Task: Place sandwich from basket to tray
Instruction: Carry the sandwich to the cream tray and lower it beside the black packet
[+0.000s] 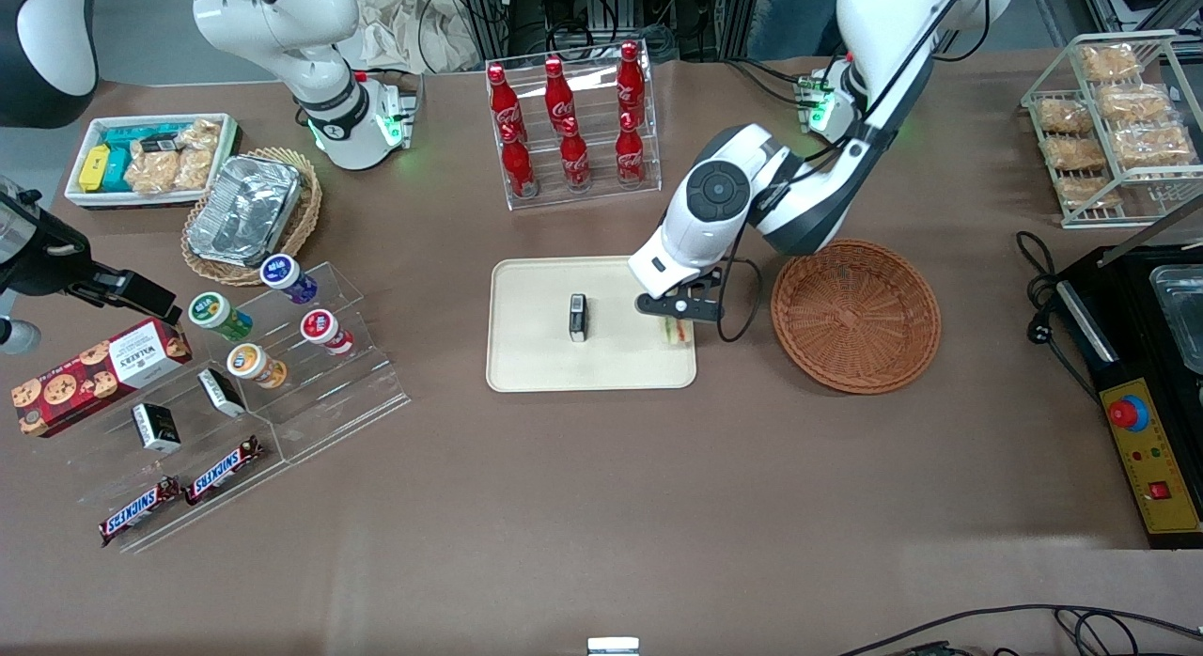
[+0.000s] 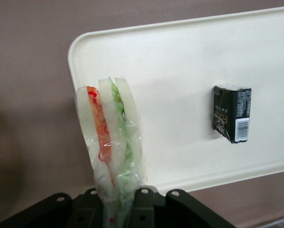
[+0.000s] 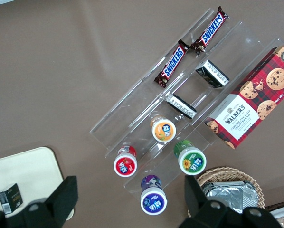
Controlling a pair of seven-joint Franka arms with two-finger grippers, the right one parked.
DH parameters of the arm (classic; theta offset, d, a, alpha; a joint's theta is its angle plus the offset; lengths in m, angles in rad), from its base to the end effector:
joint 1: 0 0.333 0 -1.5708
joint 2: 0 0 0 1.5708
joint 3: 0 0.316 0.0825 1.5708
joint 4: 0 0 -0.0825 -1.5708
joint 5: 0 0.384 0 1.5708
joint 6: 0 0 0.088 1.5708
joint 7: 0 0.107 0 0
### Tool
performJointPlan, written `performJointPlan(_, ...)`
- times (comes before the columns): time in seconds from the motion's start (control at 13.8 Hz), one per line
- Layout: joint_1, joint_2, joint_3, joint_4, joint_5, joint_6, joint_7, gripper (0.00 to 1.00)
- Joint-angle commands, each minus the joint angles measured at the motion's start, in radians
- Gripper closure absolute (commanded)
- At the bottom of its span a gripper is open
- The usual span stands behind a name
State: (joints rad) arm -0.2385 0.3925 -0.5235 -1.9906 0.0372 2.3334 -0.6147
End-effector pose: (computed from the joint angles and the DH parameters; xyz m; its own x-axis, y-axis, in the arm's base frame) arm 0.4474 -0.4095 0.2901 0.9851 -0.1448 -0.0924 -0.1315 -0.9819 0.1364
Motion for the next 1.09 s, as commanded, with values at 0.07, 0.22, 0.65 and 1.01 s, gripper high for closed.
performJointPlan(0.07, -0.027, 0.042, 0.008, -0.013, 0.012, 0.102, 0.010, 0.94)
performJointPlan(0.22, -0.028, 0.069, 0.023, -0.013, 0.047, 0.125, 0.010, 0.86)
performJointPlan(0.65, -0.027, 0.094, 0.028, -0.020, 0.131, 0.138, -0.014, 0.01)
performJointPlan(1.01, 0.011, -0.018, 0.054, -0.002, 0.136, 0.031, -0.040, 0.01)
